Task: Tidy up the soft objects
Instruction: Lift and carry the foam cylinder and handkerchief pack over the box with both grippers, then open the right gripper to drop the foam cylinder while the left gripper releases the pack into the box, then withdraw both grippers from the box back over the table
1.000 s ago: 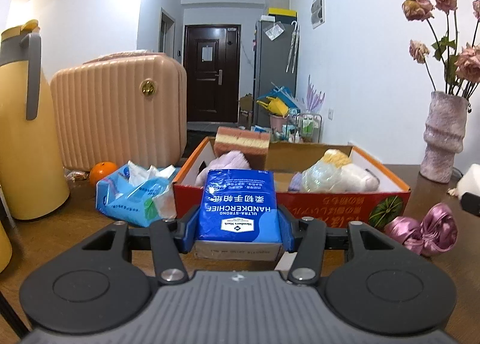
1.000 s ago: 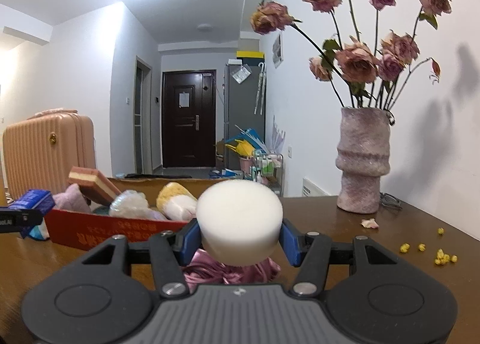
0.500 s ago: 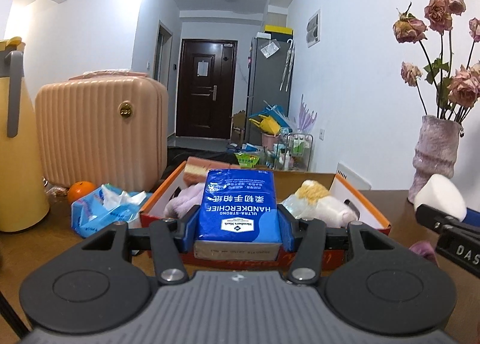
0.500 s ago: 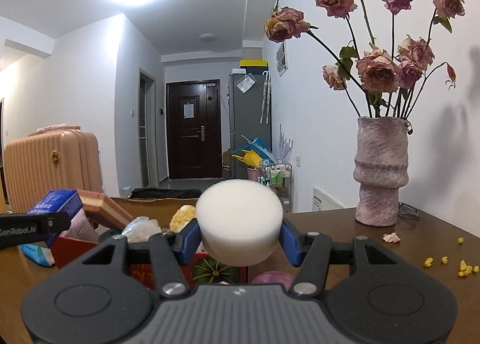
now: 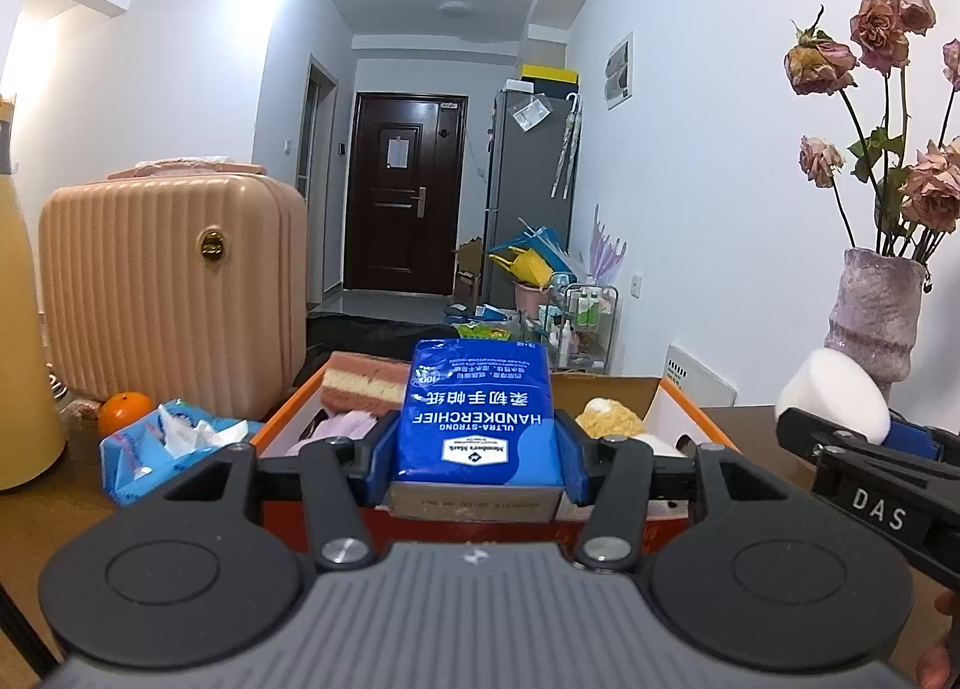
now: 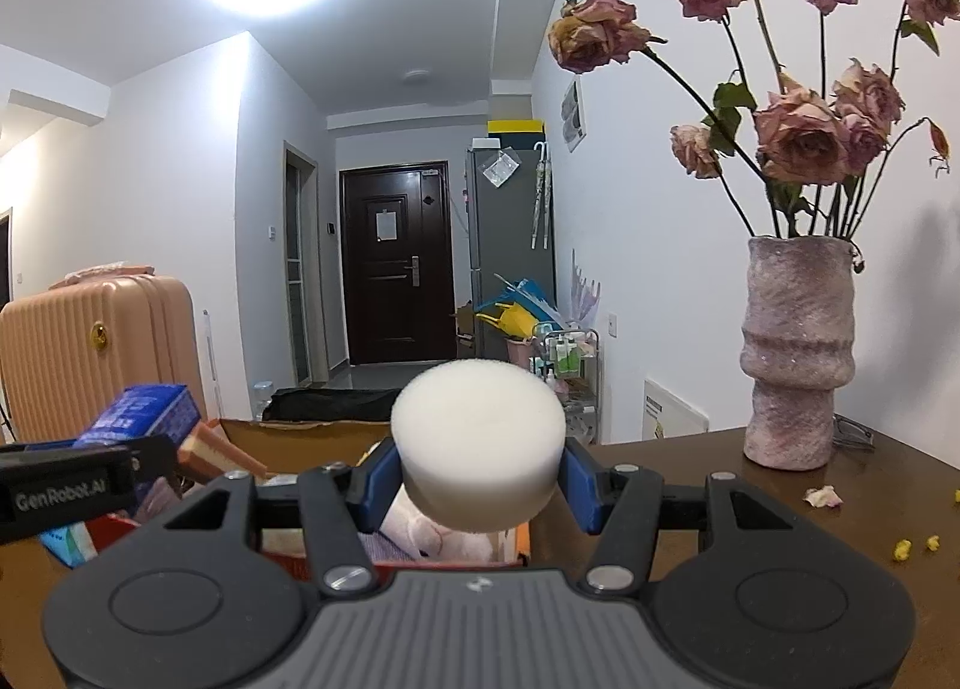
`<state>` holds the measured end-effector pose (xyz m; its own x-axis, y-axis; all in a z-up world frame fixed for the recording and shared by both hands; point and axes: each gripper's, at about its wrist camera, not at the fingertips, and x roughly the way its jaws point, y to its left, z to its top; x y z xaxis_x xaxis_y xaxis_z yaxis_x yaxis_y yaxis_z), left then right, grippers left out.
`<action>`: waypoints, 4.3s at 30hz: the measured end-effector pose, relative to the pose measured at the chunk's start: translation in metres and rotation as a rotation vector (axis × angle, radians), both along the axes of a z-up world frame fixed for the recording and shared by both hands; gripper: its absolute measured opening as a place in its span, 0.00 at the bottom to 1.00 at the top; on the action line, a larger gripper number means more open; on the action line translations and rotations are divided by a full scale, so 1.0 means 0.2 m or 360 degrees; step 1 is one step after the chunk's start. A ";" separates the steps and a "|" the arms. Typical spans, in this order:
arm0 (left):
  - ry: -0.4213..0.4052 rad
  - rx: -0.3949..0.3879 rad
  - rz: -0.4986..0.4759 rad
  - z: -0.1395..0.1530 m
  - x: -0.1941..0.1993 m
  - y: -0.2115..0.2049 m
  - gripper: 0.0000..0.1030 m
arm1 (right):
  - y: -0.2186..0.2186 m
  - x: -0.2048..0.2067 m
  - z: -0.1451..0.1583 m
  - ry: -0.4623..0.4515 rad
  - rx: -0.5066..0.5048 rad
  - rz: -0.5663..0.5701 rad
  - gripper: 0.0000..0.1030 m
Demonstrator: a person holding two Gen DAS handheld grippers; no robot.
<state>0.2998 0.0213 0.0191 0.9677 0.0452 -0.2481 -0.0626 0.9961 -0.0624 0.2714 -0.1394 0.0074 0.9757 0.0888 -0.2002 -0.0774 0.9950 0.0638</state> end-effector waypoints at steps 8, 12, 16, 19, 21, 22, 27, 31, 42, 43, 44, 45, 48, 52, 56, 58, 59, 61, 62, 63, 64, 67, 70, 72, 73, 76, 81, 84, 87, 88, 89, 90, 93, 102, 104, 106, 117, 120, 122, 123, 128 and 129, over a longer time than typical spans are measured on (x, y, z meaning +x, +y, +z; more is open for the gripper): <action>-0.0016 0.0024 -0.0021 0.00 0.10 -0.04 0.51 | 0.02 0.12 0.00 0.0013 0.0002 0.0017 0.54; -0.0020 0.0034 -0.0031 0.00 0.16 -0.06 0.51 | 0.03 0.18 0.00 0.0010 -0.0004 0.0027 0.54; -0.0029 0.0044 -0.0038 0.00 0.21 -0.07 0.51 | 0.05 0.24 0.00 0.0014 -0.0011 0.0036 0.54; -0.0032 0.0052 -0.0038 0.00 0.26 -0.08 0.51 | 0.06 0.28 0.00 0.0019 -0.0018 0.0039 0.54; -0.0033 0.0057 -0.0037 -0.01 0.28 -0.08 0.51 | 0.07 0.31 0.00 0.0022 -0.0023 0.0041 0.54; -0.0035 0.0062 -0.0036 -0.01 0.29 -0.08 0.51 | 0.07 0.32 0.00 0.0024 -0.0026 0.0042 0.54; -0.0054 0.0086 -0.0031 -0.01 0.34 -0.08 0.51 | 0.09 0.39 -0.01 0.0038 -0.0041 0.0047 0.54; -0.0062 0.0101 -0.0025 -0.01 0.38 -0.09 0.51 | 0.10 0.44 -0.01 0.0051 -0.0054 0.0052 0.54; -0.0079 0.0162 -0.0010 -0.02 0.48 -0.10 0.51 | 0.16 0.54 -0.02 0.0100 -0.0083 0.0053 0.54; -0.0078 0.0165 -0.0008 -0.02 0.49 -0.09 0.51 | 0.16 0.55 -0.03 0.0107 -0.0082 0.0053 0.54; -0.0077 0.0165 -0.0008 -0.02 0.50 -0.09 0.51 | 0.16 0.57 -0.03 0.0113 -0.0080 0.0054 0.54; -0.0074 0.0168 -0.0006 -0.03 0.51 -0.09 0.51 | 0.17 0.58 -0.03 0.0120 -0.0079 0.0056 0.54; -0.0069 0.0169 -0.0001 -0.03 0.52 -0.07 0.52 | 0.17 0.61 -0.03 0.0132 -0.0089 0.0059 0.54; -0.0064 0.0154 0.0005 -0.03 0.52 -0.06 0.55 | 0.15 0.63 -0.04 0.0158 -0.0091 0.0074 0.55; -0.0098 0.0148 0.0021 -0.02 0.51 -0.06 0.71 | 0.15 0.64 -0.04 0.0172 -0.0098 0.0082 0.56; -0.0113 0.0140 0.0033 -0.02 0.50 -0.05 0.73 | 0.15 0.63 -0.04 0.0179 -0.0100 0.0085 0.60; -0.0117 0.0133 0.0034 -0.02 0.50 -0.05 0.76 | 0.14 0.64 -0.04 0.0183 -0.0100 0.0082 0.66; -0.0129 0.0118 0.0050 -0.02 0.48 -0.04 0.83 | 0.14 0.63 -0.05 0.0185 -0.0095 0.0080 0.74; -0.0138 0.0115 0.0063 -0.02 0.48 -0.03 0.87 | 0.14 0.63 -0.05 0.0185 -0.0096 0.0078 0.77; -0.0145 0.0112 0.0072 -0.01 0.47 -0.03 0.91 | 0.14 0.63 -0.04 0.0186 -0.0097 0.0077 0.80; -0.0152 0.0107 0.0078 -0.01 0.47 -0.02 0.93 | 0.13 0.63 -0.04 0.0189 -0.0095 0.0080 0.82; -0.0180 0.0103 0.0115 -0.01 0.45 -0.02 1.00 | 0.14 0.63 -0.04 0.0195 -0.0088 0.0081 0.93; -0.0180 0.0091 0.0114 0.00 0.45 -0.01 1.00 | 0.13 0.63 -0.04 0.0201 -0.0081 0.0072 1.00; -0.0174 0.0085 0.0118 0.00 0.45 -0.01 1.00 | 0.12 0.63 -0.04 0.0205 -0.0072 0.0072 1.00; -0.0170 0.0083 0.0120 0.00 0.45 -0.01 1.00 | 0.12 0.64 -0.04 0.0209 -0.0067 0.0073 1.00; -0.0163 0.0077 0.0122 0.00 0.46 -0.01 1.00 | 0.12 0.63 -0.04 0.0212 -0.0059 0.0072 1.00; -0.0150 0.0069 0.0121 0.00 0.46 0.00 1.00 | 0.12 0.62 -0.03 0.0212 -0.0060 0.0066 1.00; -0.0140 0.0060 0.0118 0.00 0.46 0.00 1.00 | 0.12 0.61 -0.03 0.0209 -0.0056 0.0065 1.00; -0.0130 0.0047 0.0111 0.01 0.46 0.00 1.00 | 0.12 0.59 -0.02 0.0204 -0.0069 0.0065 1.00; -0.0129 0.0044 0.0111 0.01 0.45 0.00 1.00 | 0.12 0.59 -0.02 0.0201 -0.0076 0.0062 1.00; -0.0128 0.0041 0.0109 0.01 0.45 0.00 1.00 | 0.12 0.58 -0.02 0.0199 -0.0081 0.0060 1.00; -0.0127 0.0037 0.0107 0.01 0.44 0.01 1.00 | 0.12 0.58 -0.02 0.0197 -0.0084 0.0059 1.00; -0.0125 0.0029 0.0096 0.01 0.43 0.01 1.00 | 0.11 0.55 -0.02 0.0195 -0.0090 0.0057 1.00; -0.0117 0.0025 0.0096 0.01 0.35 0.02 1.00 | 0.09 0.47 -0.02 0.0190 -0.0108 0.0053 1.00; -0.0112 0.0024 0.0097 0.01 0.33 0.02 1.00 | 0.08 0.44 -0.01 0.0190 -0.0113 0.0056 1.00; -0.0111 0.0028 0.0096 0.01 0.31 0.02 1.00 | 0.07 0.41 -0.01 0.0188 -0.0118 0.0057 1.00; -0.0108 0.0037 0.0094 0.00 0.23 0.02 1.00 | 0.02 0.27 -0.02 0.0191 -0.0149 0.0060 1.00; -0.0106 0.0042 0.0090 0.00 0.19 0.02 1.00 | 0.01 0.22 -0.02 0.0193 -0.0159 0.0061 1.00; -0.0104 0.0045 0.0089 -0.01 0.16 0.02 1.00 | 0.00 0.19 -0.02 0.0194 -0.0166 0.0064 1.00; -0.0101 0.0045 0.0088 -0.01 0.14 0.02 1.00 | -0.01 0.17 -0.03 0.0195 -0.0171 0.0065 1.00; -0.0077 0.0047 0.0084 -0.02 0.07 0.02 1.00 | -0.03 0.09 -0.04 0.0206 -0.0190 0.0075 1.00; -0.0072 0.0048 0.0083 -0.02 0.05 0.02 1.00 | -0.03 0.07 -0.04 0.0208 -0.0196 0.0076 1.00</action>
<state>0.3108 0.0262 0.0141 0.9740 0.1025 -0.2018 -0.1120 0.9930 -0.0363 0.2857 -0.1461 -0.0006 0.9360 0.1016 -0.3371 -0.1241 0.9912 -0.0459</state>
